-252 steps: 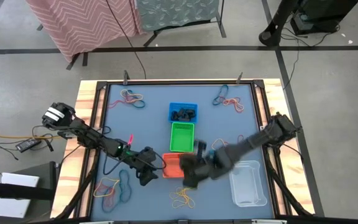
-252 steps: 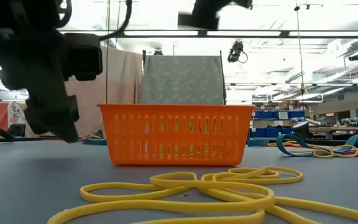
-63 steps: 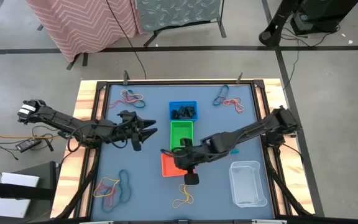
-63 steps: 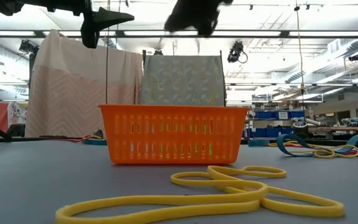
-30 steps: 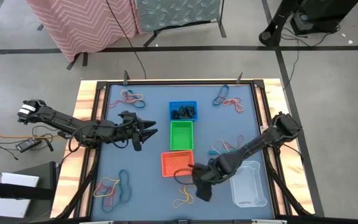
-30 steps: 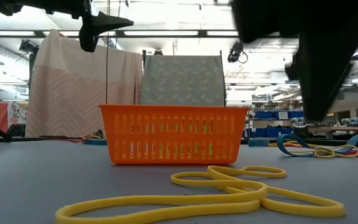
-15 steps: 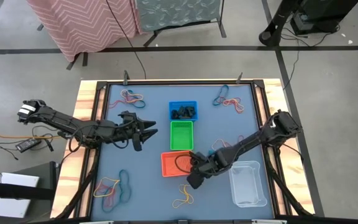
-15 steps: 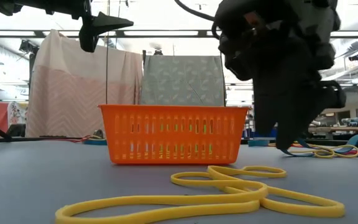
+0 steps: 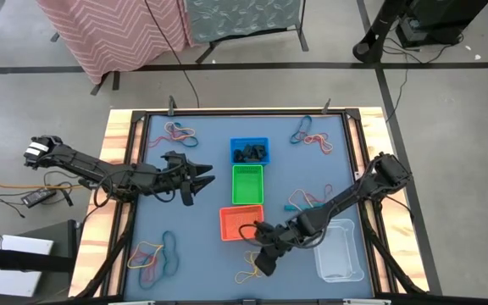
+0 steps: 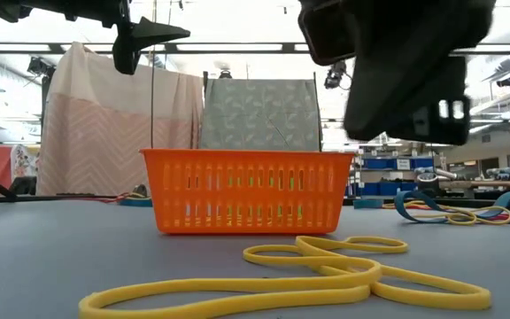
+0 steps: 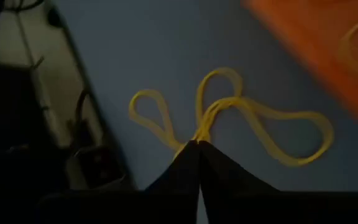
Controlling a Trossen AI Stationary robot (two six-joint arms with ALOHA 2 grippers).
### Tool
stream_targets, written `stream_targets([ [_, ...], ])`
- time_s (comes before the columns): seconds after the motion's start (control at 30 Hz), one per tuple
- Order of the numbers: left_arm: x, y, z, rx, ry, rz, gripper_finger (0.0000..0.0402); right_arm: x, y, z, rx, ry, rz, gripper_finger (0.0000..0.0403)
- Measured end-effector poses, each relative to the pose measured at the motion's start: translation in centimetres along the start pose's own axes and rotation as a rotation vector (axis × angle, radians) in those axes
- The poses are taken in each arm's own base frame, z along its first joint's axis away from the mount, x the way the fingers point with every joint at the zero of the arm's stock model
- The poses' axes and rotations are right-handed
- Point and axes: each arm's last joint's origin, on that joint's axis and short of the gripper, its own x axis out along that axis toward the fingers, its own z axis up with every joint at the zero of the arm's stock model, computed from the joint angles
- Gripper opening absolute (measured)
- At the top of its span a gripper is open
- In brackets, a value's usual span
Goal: Sort rubber bands into baskets
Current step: Put the yellow rubber band into the orange bin
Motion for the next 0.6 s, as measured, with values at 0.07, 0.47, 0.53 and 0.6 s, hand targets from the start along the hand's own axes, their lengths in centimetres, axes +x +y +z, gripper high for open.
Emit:
stream_targets([
  [0.07, 0.0, 0.0, 0.0, 0.000, 0.000, 0.000, 0.0241, 0.0, -0.4, 0.4, 0.031, -0.034, -0.037, 0.0013],
  [0.47, 0.0, 0.0, 0.0, 0.000, 0.000, 0.000, 0.0241, 0.7, -2.7, 0.0, 0.165, 0.064, -0.058, 0.0003],
  [0.53, 0.0, 0.0, 0.0, 0.000, 0.000, 0.000, 0.0241, 0.8, -2.9, -0.1, 0.190, 0.032, -0.074, 0.0003],
  [0.6, 0.0, 0.0, 0.0, 0.000, 0.000, 0.000, 0.0241, 0.8, -2.8, -0.1, 0.205, 0.017, -0.069, 0.0002],
])
